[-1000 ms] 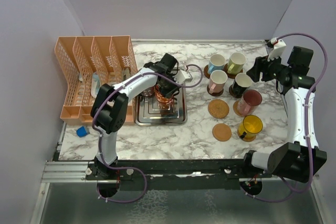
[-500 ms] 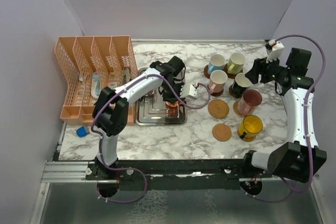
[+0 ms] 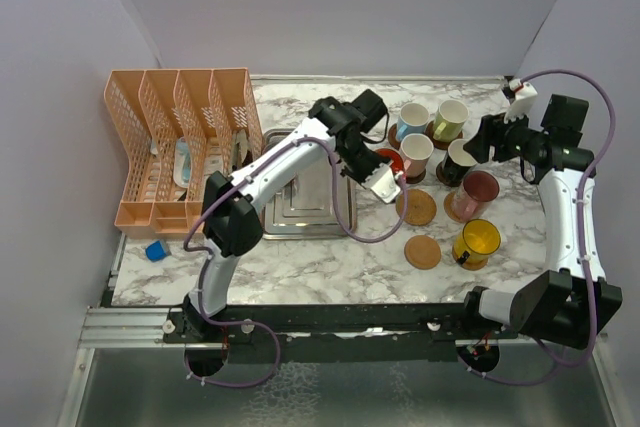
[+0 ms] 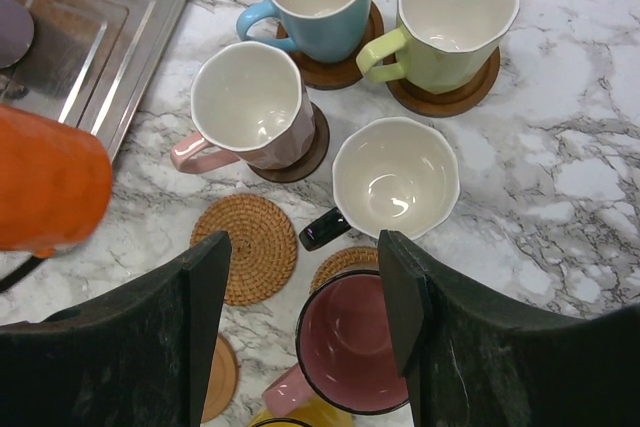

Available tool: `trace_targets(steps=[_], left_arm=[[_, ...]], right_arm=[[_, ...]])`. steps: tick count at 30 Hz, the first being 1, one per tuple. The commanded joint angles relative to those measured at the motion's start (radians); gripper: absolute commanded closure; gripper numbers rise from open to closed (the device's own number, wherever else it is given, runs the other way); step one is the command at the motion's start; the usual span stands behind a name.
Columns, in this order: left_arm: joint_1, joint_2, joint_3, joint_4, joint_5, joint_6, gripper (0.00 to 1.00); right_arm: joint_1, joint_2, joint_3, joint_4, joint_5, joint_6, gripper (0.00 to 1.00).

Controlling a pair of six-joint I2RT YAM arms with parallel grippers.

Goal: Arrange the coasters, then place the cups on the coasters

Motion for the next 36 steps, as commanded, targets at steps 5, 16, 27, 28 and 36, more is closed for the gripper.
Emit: trace_targets(steps=[5,16,27,28,36], left_arm=[[-0.096,0.19,0.225,-0.084,0.101,0.165,1.0],[-0.144,0.36,0.325,-0.035,0.04,0.179,1.0],[-0.166,0.453,0.387,-0.004,0.011,0.176,1.0],[-0.169,0.456,0.392,-0.004,0.011,0.176,1.0],[-0.179,0.457,0.387,0.002,-0.016,0.17,0.88]], right_arm=[[0.005,-0.051,-0.049,0.002,0.02,0.018,0.38],[0.005,-0.078,-0.086,0.007,0.033,0.02,0.38],[0.004,-0.094,-0.106,0.007,0.047,0.019,0.38],[0.005,-0.096,-0.109,0.005,0.046,0.018,0.38],[0.004,-0.097,-0.112,-0.004,0.042,0.016,0.38]])
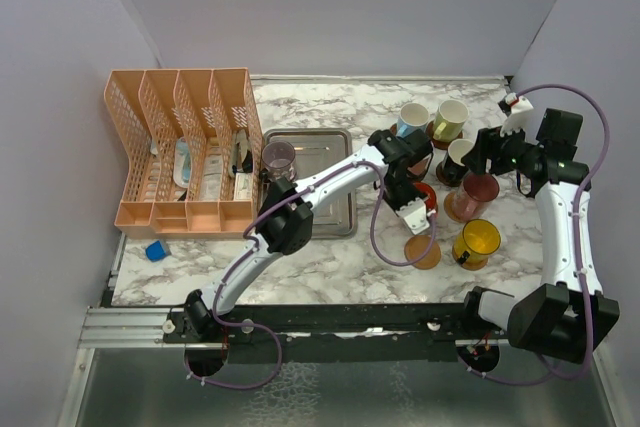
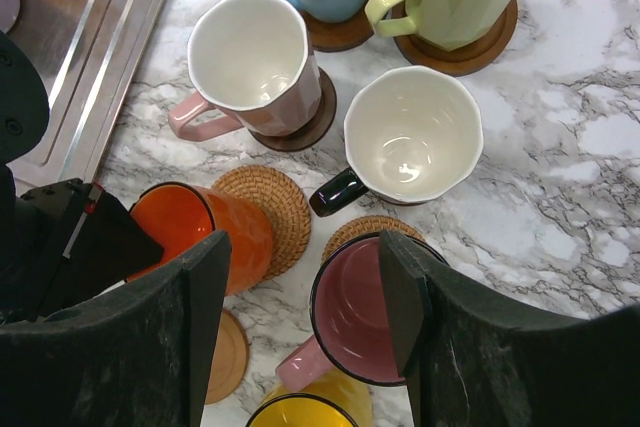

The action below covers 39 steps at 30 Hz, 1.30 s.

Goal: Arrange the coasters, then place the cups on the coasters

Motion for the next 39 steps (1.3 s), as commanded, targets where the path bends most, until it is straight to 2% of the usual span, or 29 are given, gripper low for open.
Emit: trace_targets(steps=[1,10,14,20,24,32,39], left_arm=[[-0.009,0.006,0.032,0.022,-0.001,0.026,0.87],[-0.009,0.009,0.024,0.048,-0.019,0.017,0.74],[-0.009,0.005,0.037,0.065,-0.016,-0.009,0.64],[-0.009,-0.047,0.062,0.083,-0.009,-0.079,0.37],[-0.009,-0.142,-0.013,0.094,-0.029,-0.114,0.21],[0.05,-0.44,-0.367,0.133,-0.043,-0.202,0.14],[0.219,-0.588,-0.513,0.176,-0.005,-0.378,0.14]], right_arm=[[0.005,-0.019,-0.002,-0.006,0.011,0.006,0.38],[0.004,-0.015,-0.005,-0.017,0.01,0.001,0.38],[0.004,-0.015,-0.006,-0.023,0.007,-0.008,0.38],[0.005,0.021,0.029,-0.089,-0.049,-0.11,0.39],[0.033,0.05,0.047,-0.115,-0.072,-0.197,0.4],[0.19,0.116,0.069,-0.116,-0.018,-0.329,0.43],[0.298,0.178,0.049,-0.084,0.084,-0.444,0.43]])
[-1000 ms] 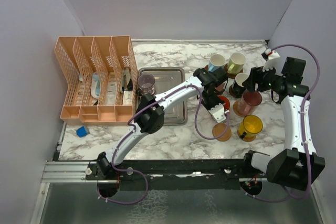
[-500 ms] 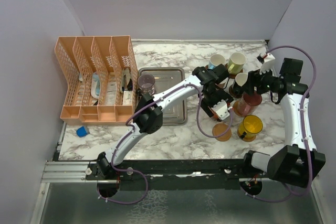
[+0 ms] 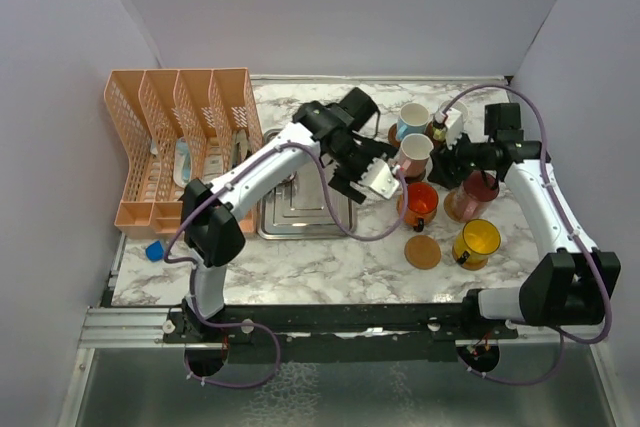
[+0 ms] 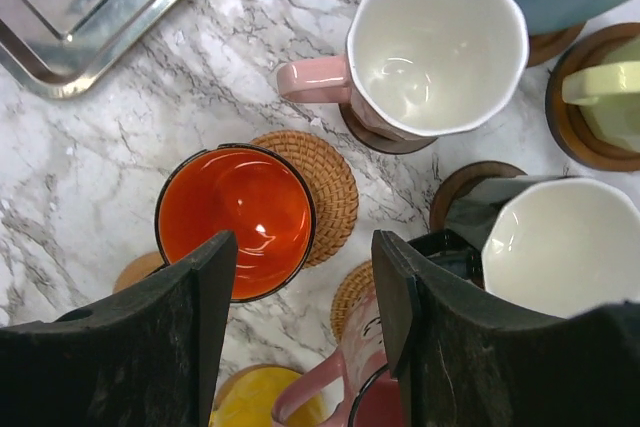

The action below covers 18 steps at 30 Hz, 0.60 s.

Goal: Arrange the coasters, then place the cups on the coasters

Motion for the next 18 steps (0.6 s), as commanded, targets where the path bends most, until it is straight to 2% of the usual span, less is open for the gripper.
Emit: trace_targets(steps=[1,7,18], left_arm=[[0.121,-0.075,-0.072,0.031,0.051,-0.139,0.14],[0.211,-0.19,-0.208,0.117,0.116,-0.19,0.14],[0.296,-0.241,-0.249,0.148,0.152,-0.263,0.14]], right_arm=[[0.054,0.039,0.009,0.03,0.093,-0.117,0.43],[0.11,0.113,0.02,0.016,0.136,-0.205,0.43],[0.157,0.179,-0.009,0.009,0.152,-0.257,0.46]])
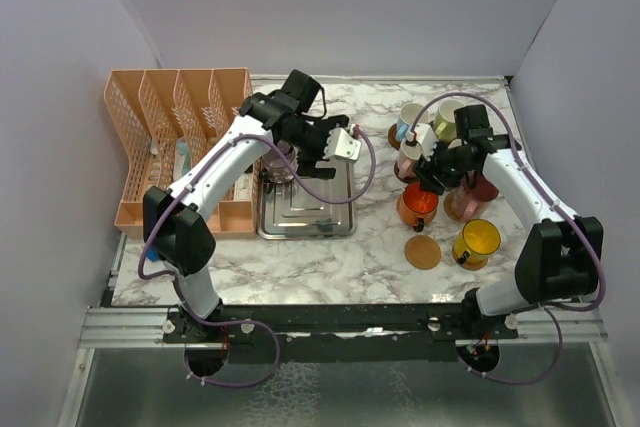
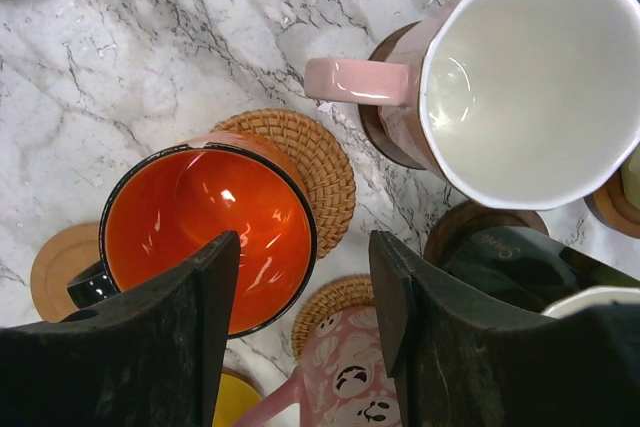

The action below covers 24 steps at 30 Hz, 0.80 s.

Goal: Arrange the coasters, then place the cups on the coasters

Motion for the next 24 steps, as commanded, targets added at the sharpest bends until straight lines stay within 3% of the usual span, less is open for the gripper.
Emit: trace_targets(steps=[1,24], left_arm=[[0.044,-0.051,-0.016,0.029,0.073,-0.049,0.14],[0.078,-0.06,-0.109,0.08,0.054,-0.045,0.14]], right_arm=[[0.019,0.034,-0.01,0.019,0.03,-0.029,0.47],[0.058,0.089,-0.023,-0.014,0.022,-0.012,0.8]])
